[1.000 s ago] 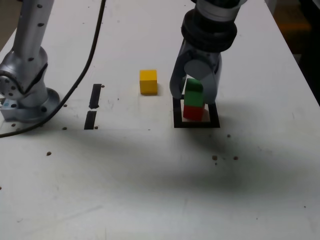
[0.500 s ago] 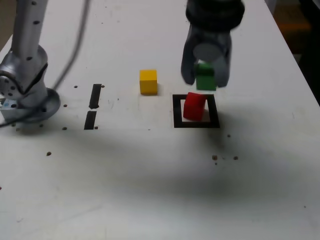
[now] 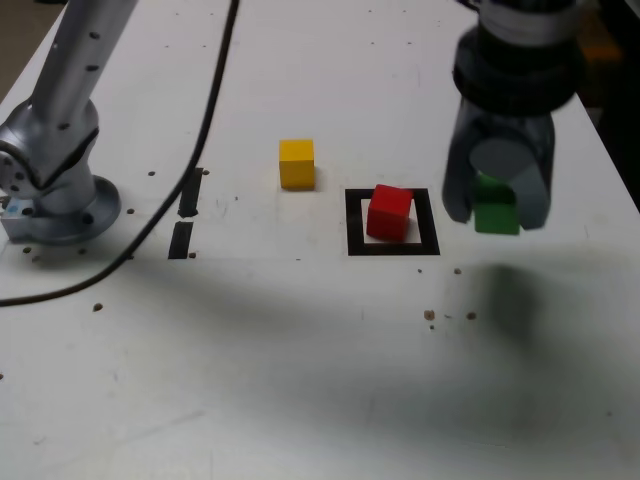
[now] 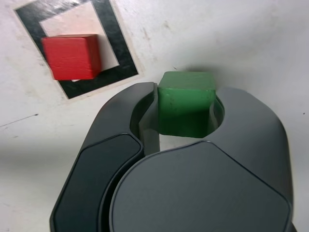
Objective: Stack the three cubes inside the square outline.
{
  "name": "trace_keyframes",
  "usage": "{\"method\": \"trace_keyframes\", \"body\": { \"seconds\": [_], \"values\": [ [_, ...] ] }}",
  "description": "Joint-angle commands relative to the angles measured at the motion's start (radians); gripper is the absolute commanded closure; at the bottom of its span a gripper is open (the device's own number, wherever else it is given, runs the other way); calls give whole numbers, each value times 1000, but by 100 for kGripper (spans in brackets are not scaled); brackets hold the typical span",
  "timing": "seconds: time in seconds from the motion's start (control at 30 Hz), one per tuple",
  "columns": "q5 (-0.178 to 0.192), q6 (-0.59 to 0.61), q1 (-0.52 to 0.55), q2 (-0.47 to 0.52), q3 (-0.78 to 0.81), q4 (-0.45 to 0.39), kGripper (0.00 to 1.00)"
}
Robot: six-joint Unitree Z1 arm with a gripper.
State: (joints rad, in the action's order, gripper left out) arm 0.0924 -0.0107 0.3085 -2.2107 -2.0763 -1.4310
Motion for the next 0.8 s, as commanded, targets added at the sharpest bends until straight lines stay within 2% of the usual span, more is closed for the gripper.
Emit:
{"method": "trace_keyframes", "body": {
  "seconds": [0.0,0.17,0.33,0.53,0.6,0.63,0.67,0.77],
  "values": [
    [-10,-7,1,-37,-33,-16,68],
    [-22,-18,1,-142,-134,-94,68],
    [-3,-18,1,-152,-141,-133,68],
    [-5,-18,1,-163,-144,-134,66],
    [-10,-18,1,-164,-141,-133,60],
    [-14,-19,1,-165,-139,-132,55],
    [-24,-23,1,-169,-133,-130,45],
    [-41,-31,1,-177,-120,-124,33]
  ]
}}
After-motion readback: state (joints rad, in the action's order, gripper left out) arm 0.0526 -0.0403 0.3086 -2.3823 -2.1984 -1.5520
